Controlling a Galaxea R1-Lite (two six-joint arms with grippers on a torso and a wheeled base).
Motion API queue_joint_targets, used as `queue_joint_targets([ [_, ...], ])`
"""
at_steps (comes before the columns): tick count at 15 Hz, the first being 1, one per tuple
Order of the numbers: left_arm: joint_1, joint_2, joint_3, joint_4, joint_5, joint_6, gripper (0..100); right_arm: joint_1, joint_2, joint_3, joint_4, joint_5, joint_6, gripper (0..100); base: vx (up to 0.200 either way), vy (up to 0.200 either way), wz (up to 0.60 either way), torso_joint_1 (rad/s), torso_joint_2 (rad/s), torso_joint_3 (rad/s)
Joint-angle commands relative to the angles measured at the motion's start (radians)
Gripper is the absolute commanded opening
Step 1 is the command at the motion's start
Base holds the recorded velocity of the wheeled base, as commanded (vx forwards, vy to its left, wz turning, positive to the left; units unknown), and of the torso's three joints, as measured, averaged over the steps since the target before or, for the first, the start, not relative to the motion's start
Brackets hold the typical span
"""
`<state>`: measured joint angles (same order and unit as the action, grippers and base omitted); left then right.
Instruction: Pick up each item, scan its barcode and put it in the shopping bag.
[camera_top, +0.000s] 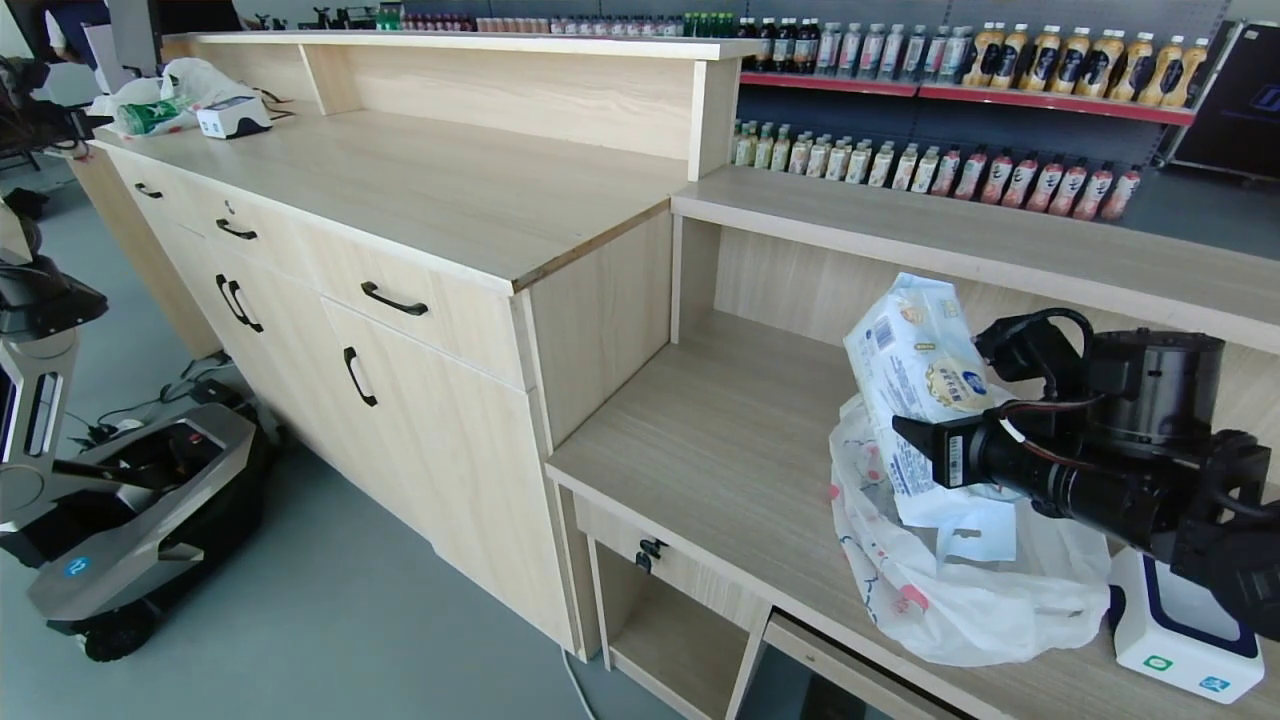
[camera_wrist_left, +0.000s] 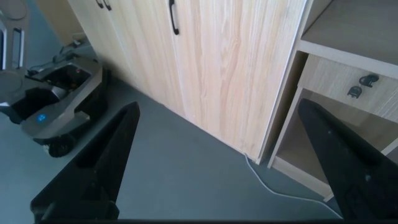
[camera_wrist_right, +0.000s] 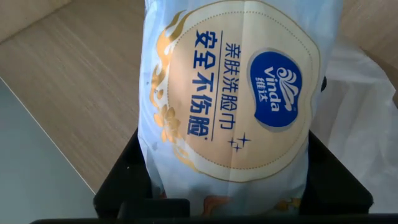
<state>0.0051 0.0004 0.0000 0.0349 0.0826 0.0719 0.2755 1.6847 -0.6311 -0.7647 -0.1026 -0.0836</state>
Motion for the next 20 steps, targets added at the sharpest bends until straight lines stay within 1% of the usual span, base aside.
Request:
queue_joint_targets([
  [1, -0.001, 0.0, 0.0, 0.0, 0.0, 0.0, 100, 0.001, 0.03, -0.022, -0.005, 0.001, -0.008, 0, 0.0, 0.0, 0.0, 0.0, 0.0, 0.0],
  [2, -0.001, 0.0, 0.0, 0.0, 0.0, 0.0, 100, -0.012, 0.015, -0.019, -0.004, 0.001, -0.067, 0, 0.0, 0.0, 0.0, 0.0, 0.0, 0.0],
  [4, -0.001, 0.0, 0.0, 0.0, 0.0, 0.0, 100, -0.033, -0.003, 0.022, -0.002, 0.001, -0.12, 0, 0.0, 0.0, 0.0, 0.0, 0.0, 0.0],
  [8, -0.001, 0.0, 0.0, 0.0, 0.0, 0.0, 100, -0.065, 0.036, 0.037, 0.004, 0.004, -0.104, 0, 0.0, 0.0, 0.0, 0.0, 0.0, 0.0],
  [20, -0.001, 0.0, 0.0, 0.0, 0.0, 0.0, 100, -0.065, 0.096, 0.068, 0.002, 0.012, -0.087, 0, 0.0, 0.0, 0.0, 0.0, 0.0, 0.0],
])
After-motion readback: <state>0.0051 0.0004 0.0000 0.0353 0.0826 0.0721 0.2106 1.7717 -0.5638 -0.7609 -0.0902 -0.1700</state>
